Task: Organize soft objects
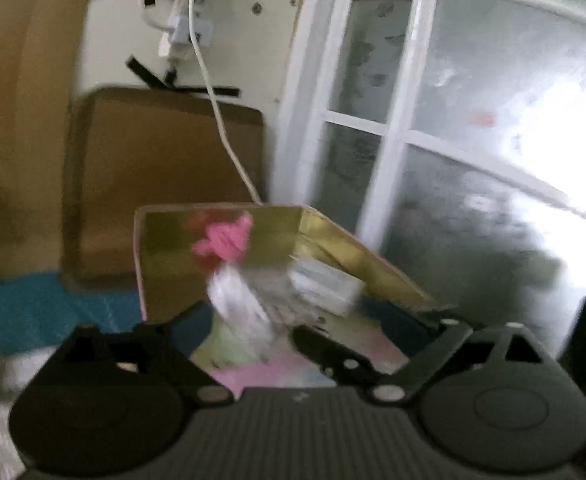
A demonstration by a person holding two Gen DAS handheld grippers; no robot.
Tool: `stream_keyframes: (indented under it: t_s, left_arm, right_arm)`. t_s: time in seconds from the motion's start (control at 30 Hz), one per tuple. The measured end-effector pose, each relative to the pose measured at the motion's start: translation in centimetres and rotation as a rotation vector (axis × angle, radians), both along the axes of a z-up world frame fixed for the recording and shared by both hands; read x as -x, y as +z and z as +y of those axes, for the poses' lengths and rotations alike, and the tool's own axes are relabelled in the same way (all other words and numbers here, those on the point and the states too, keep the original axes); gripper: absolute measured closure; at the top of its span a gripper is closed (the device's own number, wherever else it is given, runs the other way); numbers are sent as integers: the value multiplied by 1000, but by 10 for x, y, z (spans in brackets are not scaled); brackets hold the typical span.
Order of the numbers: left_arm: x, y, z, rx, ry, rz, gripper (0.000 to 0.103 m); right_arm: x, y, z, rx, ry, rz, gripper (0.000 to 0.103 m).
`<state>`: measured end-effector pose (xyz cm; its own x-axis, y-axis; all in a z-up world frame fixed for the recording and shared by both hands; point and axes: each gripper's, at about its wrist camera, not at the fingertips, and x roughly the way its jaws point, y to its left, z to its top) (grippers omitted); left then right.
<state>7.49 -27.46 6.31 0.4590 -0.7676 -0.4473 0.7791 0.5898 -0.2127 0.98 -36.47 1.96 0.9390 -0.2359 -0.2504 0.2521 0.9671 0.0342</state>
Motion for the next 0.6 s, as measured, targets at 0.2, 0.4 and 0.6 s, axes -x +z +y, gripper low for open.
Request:
stream_keyframes:
  t_s: [0.2, 0.4, 0.6]
  left_arm:
    - [-8, -21, -21, -57, 100, -51, 10]
    - [12, -29, -1, -32, 83, -17, 10]
    - [43, -30, 1, -137, 65, -28, 12]
  right_arm:
    - [37, -21, -27, -198, -119, -57, 24]
    - [79, -22, -16, -255, -120, -80, 26]
    - [82, -19, -1, -302, -80, -21, 26]
